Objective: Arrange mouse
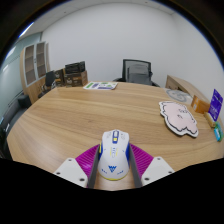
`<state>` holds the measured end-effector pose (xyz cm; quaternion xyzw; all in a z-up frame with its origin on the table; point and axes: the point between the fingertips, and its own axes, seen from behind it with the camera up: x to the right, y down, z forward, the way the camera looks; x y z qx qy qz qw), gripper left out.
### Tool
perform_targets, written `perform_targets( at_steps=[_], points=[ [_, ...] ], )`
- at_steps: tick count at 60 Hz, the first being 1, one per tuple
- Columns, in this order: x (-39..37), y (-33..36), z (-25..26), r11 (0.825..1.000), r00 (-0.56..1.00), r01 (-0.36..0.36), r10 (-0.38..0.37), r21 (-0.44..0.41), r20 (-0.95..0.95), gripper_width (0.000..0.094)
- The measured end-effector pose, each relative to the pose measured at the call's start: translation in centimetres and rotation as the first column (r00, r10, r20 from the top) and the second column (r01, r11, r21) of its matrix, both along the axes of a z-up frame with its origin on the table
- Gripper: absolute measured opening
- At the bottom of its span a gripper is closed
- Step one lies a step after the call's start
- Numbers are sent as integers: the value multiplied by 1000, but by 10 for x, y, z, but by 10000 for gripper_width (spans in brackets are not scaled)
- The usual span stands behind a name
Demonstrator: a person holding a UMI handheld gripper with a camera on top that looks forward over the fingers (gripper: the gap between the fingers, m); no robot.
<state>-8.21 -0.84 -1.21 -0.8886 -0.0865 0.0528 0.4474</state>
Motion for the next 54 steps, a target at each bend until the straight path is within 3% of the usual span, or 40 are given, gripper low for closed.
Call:
perform_targets(
  at_steps=[10, 19, 28, 40, 47, 54],
  points=[
    [-1, -5, -3, 990, 995, 96, -96, -100, 5, 398],
    [-10, -7, 4, 978, 989, 138, -143, -157, -20, 388],
    [12, 21, 47, 977, 980, 183, -190, -108, -60, 388],
    [130, 104, 89, 970, 970, 243, -243, -18, -23, 387],
    [198, 148, 83, 960, 959, 280, -280, -12, -34, 386],
    [238, 177, 54, 954, 954, 293, -296, -64, -45, 385]
  ],
)
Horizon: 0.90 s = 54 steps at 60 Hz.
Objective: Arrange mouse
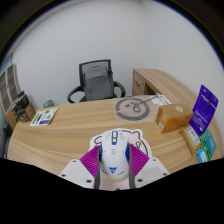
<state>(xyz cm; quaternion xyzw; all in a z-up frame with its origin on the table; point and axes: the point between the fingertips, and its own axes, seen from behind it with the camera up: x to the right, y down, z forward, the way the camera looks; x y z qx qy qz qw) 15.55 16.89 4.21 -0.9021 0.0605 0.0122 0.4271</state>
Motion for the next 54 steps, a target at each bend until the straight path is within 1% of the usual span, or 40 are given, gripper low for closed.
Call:
perform_targets(
  at_steps=[3, 9, 13, 15, 21, 30, 32, 36, 37, 45, 54],
  points=[
    [7, 11, -12, 1000, 1000, -2, 2, -17, -7, 386],
    [8, 28, -33, 998, 999, -35, 35, -47, -15, 388],
    [8, 31, -50, 995, 999, -49, 48, -87, -8, 388],
    [8, 36, -49, 997, 999, -46, 46, -62, -4, 390],
    [9, 36, -51, 997, 998, -50, 52, -58, 29, 397],
    [11, 34, -50, 995, 998, -58, 61, -82, 31, 554],
    [12, 30, -49, 994, 997, -58, 62, -92, 45, 630],
    [13, 23, -39, 994, 993, -70, 78, -83, 87, 822],
    [14, 20, -36, 995, 992, -70, 77, -77, 95, 848],
    [5, -20, -17, 996, 994, -53, 59, -67, 89, 835],
    [-13, -100, -7, 997, 997, -13, 19, -77, 77, 840]
  ],
)
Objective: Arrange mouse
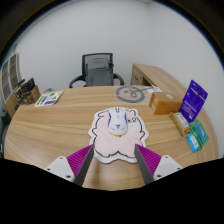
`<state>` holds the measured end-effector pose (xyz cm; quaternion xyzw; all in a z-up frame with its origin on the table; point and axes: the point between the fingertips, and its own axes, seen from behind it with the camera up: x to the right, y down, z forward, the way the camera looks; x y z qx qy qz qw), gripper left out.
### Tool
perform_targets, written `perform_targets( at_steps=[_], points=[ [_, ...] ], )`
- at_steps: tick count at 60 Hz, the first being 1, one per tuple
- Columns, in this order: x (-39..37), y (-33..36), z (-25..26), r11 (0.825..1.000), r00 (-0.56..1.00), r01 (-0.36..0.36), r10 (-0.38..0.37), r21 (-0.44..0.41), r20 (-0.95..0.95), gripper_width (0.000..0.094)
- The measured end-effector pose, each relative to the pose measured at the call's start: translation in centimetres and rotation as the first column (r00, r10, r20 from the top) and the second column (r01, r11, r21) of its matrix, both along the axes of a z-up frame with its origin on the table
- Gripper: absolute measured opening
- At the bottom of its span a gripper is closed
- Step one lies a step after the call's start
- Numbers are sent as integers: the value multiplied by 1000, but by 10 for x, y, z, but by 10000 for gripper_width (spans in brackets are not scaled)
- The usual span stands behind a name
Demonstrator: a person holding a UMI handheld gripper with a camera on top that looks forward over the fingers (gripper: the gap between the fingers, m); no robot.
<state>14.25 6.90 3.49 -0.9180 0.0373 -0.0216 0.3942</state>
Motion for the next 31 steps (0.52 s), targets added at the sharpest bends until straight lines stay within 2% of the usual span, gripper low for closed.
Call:
perform_targets(
  at_steps=[7, 15, 31],
  points=[
    [-24, -70, 9, 999, 998, 45, -46, -9, -43, 835],
    [-52, -137, 4, 994, 994, 73, -79, -82, -70, 830],
    [-110, -181, 11, 993, 989, 67, -80, -102, -125, 826]
  ],
)
